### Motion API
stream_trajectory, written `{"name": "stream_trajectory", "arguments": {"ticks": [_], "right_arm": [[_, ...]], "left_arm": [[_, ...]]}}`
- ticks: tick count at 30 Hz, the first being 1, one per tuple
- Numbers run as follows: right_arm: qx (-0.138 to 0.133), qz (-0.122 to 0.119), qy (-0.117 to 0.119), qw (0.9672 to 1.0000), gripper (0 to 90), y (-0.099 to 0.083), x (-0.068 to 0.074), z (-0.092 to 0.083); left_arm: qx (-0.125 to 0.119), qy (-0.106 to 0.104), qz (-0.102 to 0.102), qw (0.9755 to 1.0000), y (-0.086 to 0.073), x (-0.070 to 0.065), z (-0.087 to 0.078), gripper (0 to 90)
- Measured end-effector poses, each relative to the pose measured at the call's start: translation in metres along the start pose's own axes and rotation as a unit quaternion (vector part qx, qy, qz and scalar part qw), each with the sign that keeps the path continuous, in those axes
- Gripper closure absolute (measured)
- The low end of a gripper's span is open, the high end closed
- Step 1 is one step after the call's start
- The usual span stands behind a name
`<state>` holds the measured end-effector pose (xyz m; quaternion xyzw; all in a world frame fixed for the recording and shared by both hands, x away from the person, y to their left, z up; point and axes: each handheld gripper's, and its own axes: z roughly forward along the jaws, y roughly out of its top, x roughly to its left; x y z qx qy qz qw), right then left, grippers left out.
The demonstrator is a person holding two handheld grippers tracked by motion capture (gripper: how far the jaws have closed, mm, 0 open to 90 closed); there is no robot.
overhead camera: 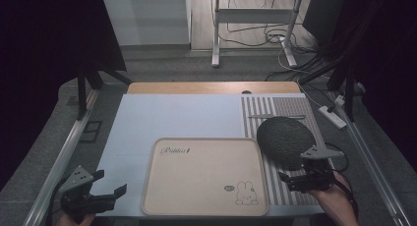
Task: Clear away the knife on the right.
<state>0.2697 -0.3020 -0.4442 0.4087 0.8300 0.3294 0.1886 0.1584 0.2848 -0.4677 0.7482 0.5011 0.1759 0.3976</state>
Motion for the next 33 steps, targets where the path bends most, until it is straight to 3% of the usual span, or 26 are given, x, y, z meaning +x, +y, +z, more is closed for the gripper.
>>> {"name": "stream_trajectory", "arguments": {"ticks": [9,17,33], "right_arm": [[0.004,0.005,0.003,1.0,0.8,0.009,-0.007,0.009],[0.009,0.028,0.008,0.9995,0.8,0.016,-0.01,0.016],[0.024,0.034,0.005,0.9991,0.8,0.031,-0.018,0.034]], "left_arm": [[0.002,0.002,-0.001,1.0,0.0,0.0,0.0,6.5],[0.003,0.004,0.0,1.0,0.0,-0.001,0.001,6.3],[0.004,0.005,0.0,1.0,0.001,-0.001,0.001,6.2]]}}
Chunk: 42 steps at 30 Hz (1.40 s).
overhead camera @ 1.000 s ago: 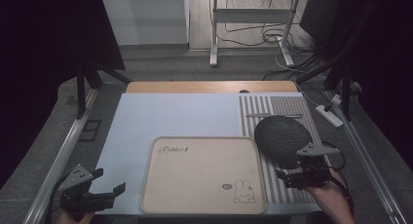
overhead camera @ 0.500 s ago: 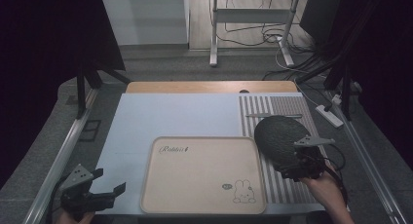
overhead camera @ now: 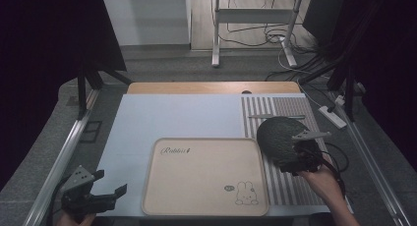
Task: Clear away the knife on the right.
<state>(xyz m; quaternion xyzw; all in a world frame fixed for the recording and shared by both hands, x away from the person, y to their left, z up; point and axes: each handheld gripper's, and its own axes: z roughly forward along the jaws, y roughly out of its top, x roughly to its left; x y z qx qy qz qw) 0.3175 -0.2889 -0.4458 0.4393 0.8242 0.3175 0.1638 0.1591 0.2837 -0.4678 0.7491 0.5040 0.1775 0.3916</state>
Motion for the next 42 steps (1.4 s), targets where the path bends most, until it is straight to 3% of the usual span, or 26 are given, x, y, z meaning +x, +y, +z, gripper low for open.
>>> {"name": "stream_trajectory", "arguments": {"ticks": [9,16,36,42], "right_arm": [[0.016,-0.003,-0.009,0.9998,0.8,0.01,-0.006,0.015],[0.028,0.013,0.001,0.9995,0.0,0.02,-0.014,0.025],[0.055,0.003,-0.024,0.9982,0.0,0.051,-0.03,0.063],[0.06,0.011,-0.03,0.9976,0.0,0.055,-0.036,0.075]], "left_arm": [[0.001,0.0,0.001,1.0,0.0,0.0,0.0,6.2],[0.002,0.001,0.001,1.0,0.0,0.0,0.0,6.2],[0.003,0.002,0.0,1.0,0.0,0.0,0.001,6.2],[0.003,0.002,0.0,1.0,0.0,0.0,0.001,6.1]]}}
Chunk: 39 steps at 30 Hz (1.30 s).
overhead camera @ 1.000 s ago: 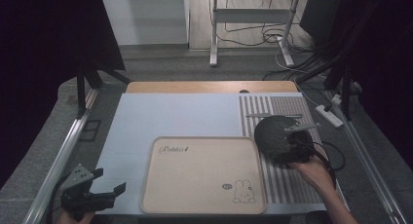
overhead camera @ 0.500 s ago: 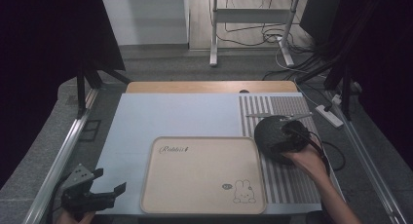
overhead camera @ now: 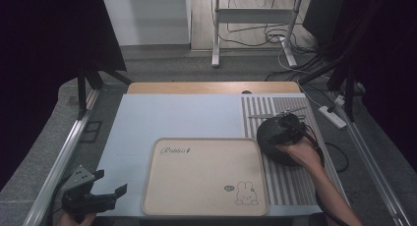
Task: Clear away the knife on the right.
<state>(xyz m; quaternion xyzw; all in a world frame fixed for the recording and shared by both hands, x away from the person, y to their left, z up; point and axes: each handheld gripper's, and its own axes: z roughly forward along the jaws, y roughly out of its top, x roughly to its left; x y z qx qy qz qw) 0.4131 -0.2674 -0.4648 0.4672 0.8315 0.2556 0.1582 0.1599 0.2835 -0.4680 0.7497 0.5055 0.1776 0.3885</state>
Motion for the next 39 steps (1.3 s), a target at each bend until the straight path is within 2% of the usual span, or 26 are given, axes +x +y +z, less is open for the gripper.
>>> {"name": "stream_trajectory", "arguments": {"ticks": [10,12,16,23,29,32,36,39], "right_arm": [[0.012,0.023,-0.005,0.9997,0.0,0.007,-0.015,0.017],[0.013,0.02,-0.006,0.9997,0.4,0.008,-0.017,0.019],[0.011,0.011,-0.002,0.9999,8.3,0.012,-0.018,0.02],[0.009,-0.001,0.011,0.9999,37.0,0.025,-0.023,0.021],[0.017,-0.011,0.032,0.9993,61.5,0.037,-0.028,0.026],[0.025,-0.026,0.037,0.9987,74.3,0.042,-0.03,0.03],[0.033,-0.026,0.048,0.9979,89.7,0.047,-0.033,0.037],[0.039,-0.033,0.049,0.9975,89.8,0.05,-0.036,0.041]], "left_arm": [[0.0,0.0,-0.002,1.0,0.0,0.0,0.0,6.0],[0.0,0.0,-0.002,1.0,0.0,0.0,0.0,6.0],[0.0,0.0,-0.002,1.0,0.0,0.0,0.0,6.0],[0.0,0.0,-0.002,1.0,0.0,0.0,0.0,6.0],[0.0,0.0,-0.002,1.0,0.0,0.001,0.0,6.0],[0.0,-0.001,-0.003,1.0,0.0,0.001,0.0,6.0],[0.0,-0.001,-0.003,1.0,0.0,0.001,0.0,6.0],[-0.001,-0.002,-0.004,1.0,0.0,0.001,0.0,6.0]]}}
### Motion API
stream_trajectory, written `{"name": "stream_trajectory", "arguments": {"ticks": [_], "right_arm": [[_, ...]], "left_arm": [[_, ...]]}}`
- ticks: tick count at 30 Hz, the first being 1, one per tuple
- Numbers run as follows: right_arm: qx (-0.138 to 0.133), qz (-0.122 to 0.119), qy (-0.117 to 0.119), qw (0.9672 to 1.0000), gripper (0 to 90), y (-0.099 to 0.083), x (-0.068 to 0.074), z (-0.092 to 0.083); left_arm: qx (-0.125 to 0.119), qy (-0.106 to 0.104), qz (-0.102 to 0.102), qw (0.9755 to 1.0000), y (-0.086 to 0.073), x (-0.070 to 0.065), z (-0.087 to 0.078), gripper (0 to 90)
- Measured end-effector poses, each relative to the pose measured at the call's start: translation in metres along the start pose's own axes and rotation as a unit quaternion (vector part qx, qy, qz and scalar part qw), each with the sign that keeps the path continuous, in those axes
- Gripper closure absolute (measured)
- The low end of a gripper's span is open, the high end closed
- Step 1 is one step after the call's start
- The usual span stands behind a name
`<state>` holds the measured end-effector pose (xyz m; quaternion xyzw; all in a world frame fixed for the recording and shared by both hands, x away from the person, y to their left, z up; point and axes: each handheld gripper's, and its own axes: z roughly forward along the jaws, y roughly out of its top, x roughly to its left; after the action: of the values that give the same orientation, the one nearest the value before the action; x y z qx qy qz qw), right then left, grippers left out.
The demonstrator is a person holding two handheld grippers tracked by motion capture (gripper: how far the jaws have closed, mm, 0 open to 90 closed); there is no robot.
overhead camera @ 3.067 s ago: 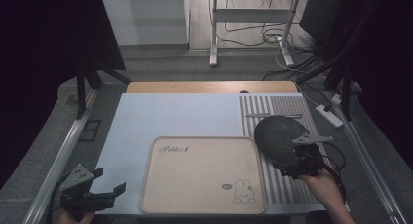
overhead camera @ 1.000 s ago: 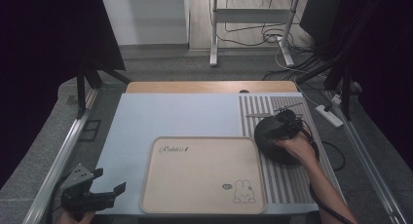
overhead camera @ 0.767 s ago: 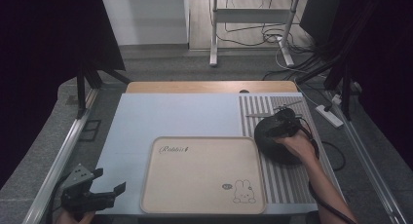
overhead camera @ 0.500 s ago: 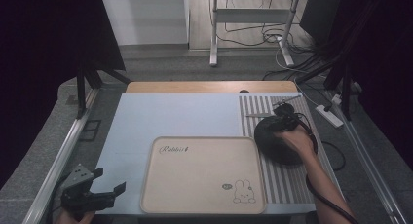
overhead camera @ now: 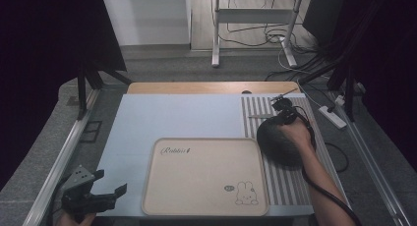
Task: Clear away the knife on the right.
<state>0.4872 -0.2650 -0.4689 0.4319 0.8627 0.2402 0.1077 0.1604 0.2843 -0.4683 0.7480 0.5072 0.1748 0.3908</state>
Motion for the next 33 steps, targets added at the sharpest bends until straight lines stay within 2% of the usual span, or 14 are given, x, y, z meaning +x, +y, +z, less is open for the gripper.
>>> {"name": "stream_trajectory", "arguments": {"ticks": [5,8,15,23,24,26,28,33], "right_arm": [[-0.01,-0.013,0.001,0.9999,89.8,0.009,-0.006,0.003],[-0.018,-0.011,0.008,0.9997,89.8,0.015,-0.009,0.008],[-0.004,-0.024,0.006,0.9997,89.8,0.026,-0.014,0.032],[0.03,-0.028,0.01,0.9991,89.8,0.031,-0.023,0.053],[0.04,-0.031,0.005,0.9987,89.8,0.03,-0.027,0.057],[0.037,-0.029,0.008,0.9989,89.8,0.03,-0.03,0.057],[0.037,-0.027,-0.002,0.999,89.8,0.03,-0.036,0.057],[0.032,-0.009,-0.014,0.9994,89.8,0.028,-0.054,0.054]], "left_arm": [[0.0,0.0,0.0,1.0,0.0,0.0,0.0,5.9],[0.001,0.0,-0.001,1.0,0.0,0.0,0.0,6.0],[0.0,-0.001,-0.003,1.0,0.0,0.001,0.0,6.0],[-0.001,-0.001,-0.004,1.0,0.0,0.001,0.0,5.9],[-0.002,-0.001,-0.004,1.0,0.0,0.001,0.0,6.0],[-0.002,-0.001,-0.003,1.0,0.0,0.001,0.0,6.0],[-0.002,-0.002,-0.003,1.0,0.0,0.001,0.0,6.0],[-0.001,-0.002,-0.004,1.0,0.0,0.001,0.0,6.0]]}}
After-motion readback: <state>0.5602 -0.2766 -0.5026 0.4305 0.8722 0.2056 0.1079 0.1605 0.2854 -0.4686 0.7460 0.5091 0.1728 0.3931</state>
